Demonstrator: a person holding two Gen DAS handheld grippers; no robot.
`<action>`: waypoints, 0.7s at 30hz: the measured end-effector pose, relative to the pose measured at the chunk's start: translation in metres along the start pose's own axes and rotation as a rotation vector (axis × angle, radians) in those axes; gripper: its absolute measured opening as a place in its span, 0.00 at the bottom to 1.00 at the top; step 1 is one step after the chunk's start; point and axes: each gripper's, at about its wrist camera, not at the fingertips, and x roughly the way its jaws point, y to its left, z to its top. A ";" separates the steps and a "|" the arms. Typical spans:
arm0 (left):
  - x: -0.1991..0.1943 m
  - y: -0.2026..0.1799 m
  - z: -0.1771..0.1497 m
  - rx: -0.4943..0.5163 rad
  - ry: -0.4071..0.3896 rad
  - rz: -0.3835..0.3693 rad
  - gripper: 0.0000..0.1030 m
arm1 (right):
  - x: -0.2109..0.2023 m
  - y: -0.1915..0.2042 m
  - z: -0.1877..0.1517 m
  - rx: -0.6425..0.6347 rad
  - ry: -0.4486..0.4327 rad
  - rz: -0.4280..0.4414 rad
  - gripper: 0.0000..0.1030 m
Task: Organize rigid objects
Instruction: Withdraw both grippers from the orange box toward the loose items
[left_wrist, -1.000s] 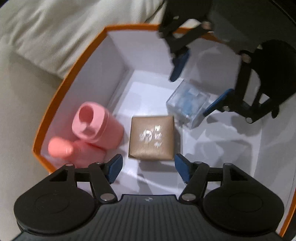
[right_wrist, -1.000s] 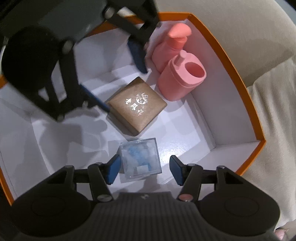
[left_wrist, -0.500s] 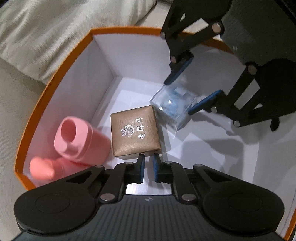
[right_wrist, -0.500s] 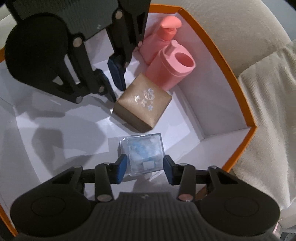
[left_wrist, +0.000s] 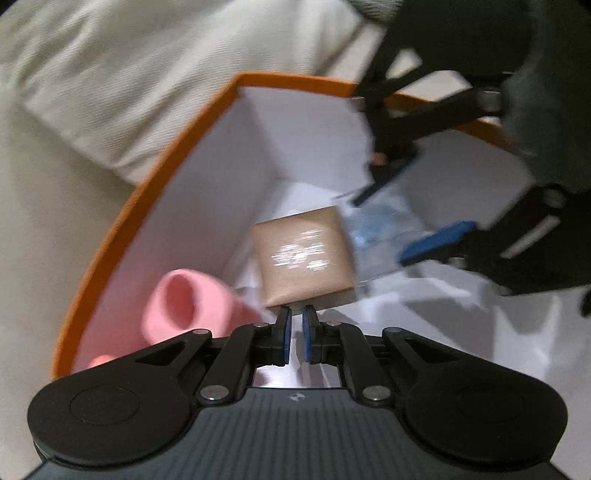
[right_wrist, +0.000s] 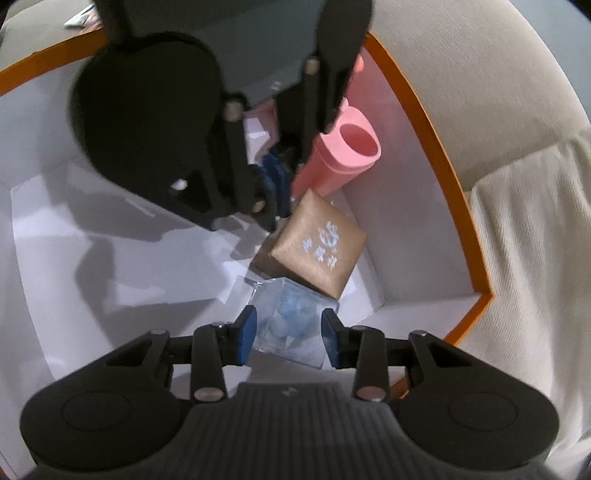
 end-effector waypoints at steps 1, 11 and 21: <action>-0.002 0.002 0.000 -0.019 -0.006 0.005 0.10 | -0.002 0.000 0.001 -0.003 -0.006 -0.004 0.37; -0.029 0.013 -0.015 -0.210 -0.012 -0.211 0.11 | -0.035 -0.003 -0.017 0.167 -0.030 0.054 0.45; -0.005 0.028 -0.011 -0.363 0.000 -0.282 0.10 | 0.008 0.011 -0.006 -0.017 0.051 -0.076 0.34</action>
